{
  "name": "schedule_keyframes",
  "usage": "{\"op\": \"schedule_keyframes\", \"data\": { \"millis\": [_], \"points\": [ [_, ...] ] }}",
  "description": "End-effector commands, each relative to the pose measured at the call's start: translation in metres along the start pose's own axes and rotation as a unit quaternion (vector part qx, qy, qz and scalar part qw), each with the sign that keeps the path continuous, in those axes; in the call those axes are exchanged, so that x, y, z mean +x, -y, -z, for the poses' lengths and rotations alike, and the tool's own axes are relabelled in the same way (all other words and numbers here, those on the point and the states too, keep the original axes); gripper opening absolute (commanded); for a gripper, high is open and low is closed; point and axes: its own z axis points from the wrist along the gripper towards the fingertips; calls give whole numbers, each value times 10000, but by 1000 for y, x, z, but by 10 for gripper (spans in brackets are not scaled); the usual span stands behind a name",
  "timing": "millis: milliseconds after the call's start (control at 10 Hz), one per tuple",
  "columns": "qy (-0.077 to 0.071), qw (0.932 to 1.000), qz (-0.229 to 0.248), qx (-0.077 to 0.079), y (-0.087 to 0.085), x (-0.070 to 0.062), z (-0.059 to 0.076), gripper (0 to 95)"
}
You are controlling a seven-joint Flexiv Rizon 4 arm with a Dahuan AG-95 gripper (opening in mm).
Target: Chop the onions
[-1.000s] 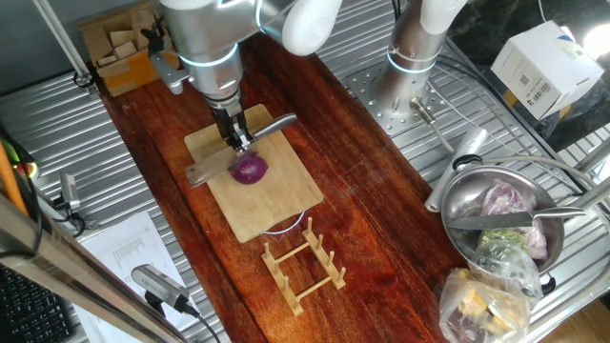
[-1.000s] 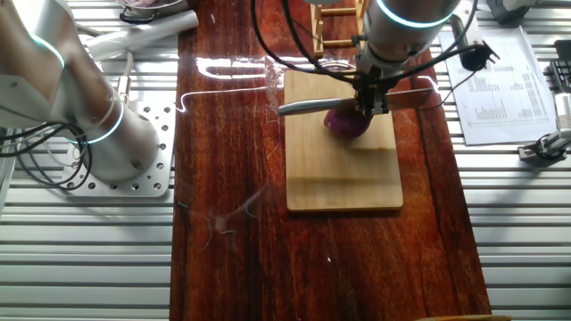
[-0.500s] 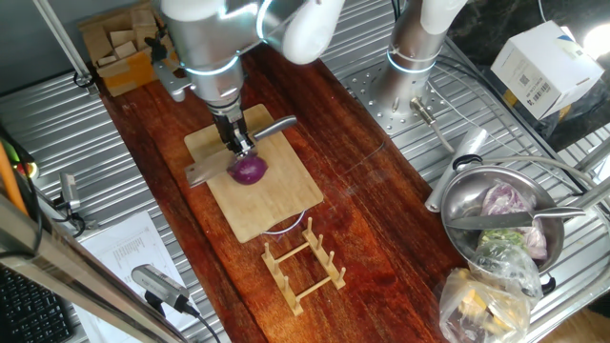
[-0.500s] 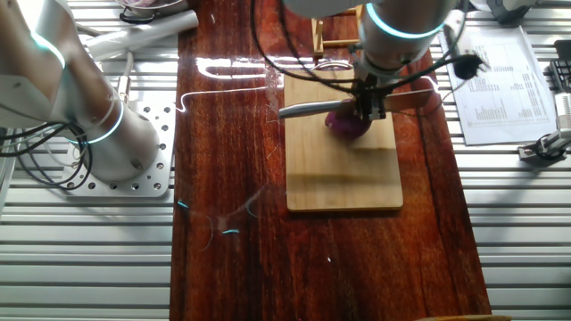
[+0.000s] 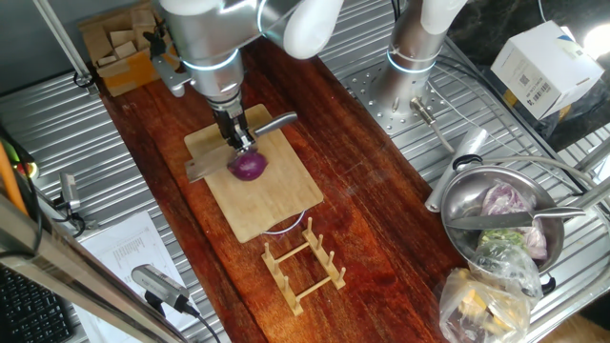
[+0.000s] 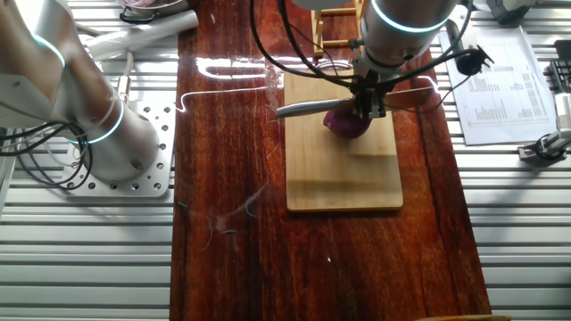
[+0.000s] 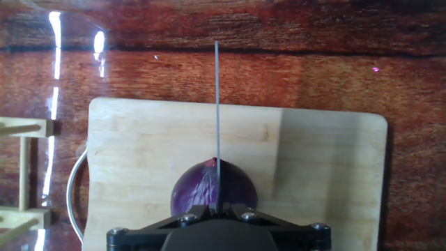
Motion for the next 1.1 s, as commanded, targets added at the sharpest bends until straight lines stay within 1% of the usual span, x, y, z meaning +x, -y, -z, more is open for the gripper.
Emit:
{"op": "schedule_keyframes", "data": {
  "millis": [100,200,300,500,600,700,900,1100],
  "points": [
    [63,10000,21,53,2,-5,-22,0],
    [41,10000,9,63,2,-5,-29,0],
    [-9,10000,9,37,3,-5,-22,0],
    [-31,10000,18,-4,3,-3,-11,0],
    [12,10000,49,38,3,-1,-12,0],
    [45,9999,91,27,3,0,-14,0],
    [55,9999,94,12,3,0,-15,0],
    [69,9999,122,38,3,2,-15,0]
  ]
}}
